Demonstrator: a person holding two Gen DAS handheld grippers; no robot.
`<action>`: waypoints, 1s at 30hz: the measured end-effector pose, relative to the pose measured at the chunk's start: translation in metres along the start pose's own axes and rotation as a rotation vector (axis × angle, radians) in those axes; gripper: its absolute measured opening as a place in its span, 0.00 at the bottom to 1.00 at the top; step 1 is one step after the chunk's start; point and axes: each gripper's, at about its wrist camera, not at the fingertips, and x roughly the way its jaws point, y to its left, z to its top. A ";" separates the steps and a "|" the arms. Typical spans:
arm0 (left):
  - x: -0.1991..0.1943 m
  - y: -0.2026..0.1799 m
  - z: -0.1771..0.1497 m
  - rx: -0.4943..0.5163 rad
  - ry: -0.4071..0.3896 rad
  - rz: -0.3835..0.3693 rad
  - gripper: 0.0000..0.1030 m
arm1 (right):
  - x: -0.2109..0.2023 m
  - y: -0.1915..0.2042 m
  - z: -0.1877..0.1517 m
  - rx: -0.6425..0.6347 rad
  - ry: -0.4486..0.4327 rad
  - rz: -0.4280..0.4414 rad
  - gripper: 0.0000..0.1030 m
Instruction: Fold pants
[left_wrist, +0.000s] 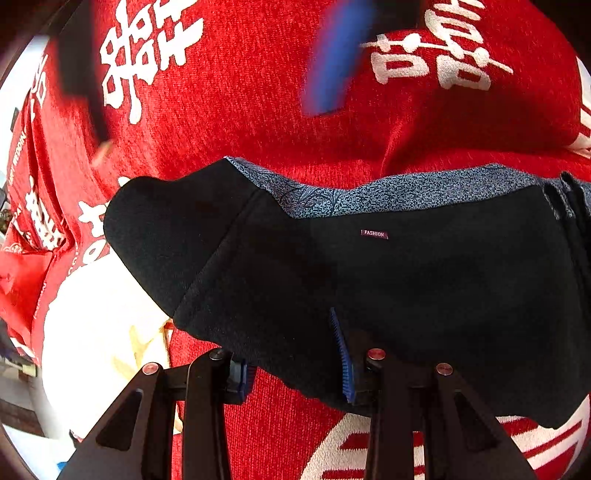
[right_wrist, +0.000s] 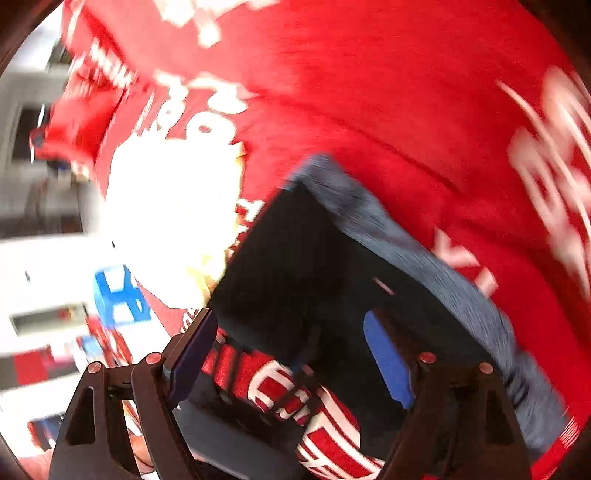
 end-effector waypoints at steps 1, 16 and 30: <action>0.000 0.002 0.001 -0.006 0.003 0.000 0.36 | 0.009 0.014 0.005 -0.033 0.025 -0.017 0.82; -0.036 -0.019 0.006 0.044 -0.060 -0.013 0.36 | 0.055 0.017 0.006 -0.094 0.171 -0.125 0.18; -0.158 -0.073 0.045 0.100 -0.201 -0.173 0.36 | -0.098 -0.076 -0.135 0.065 -0.259 0.197 0.18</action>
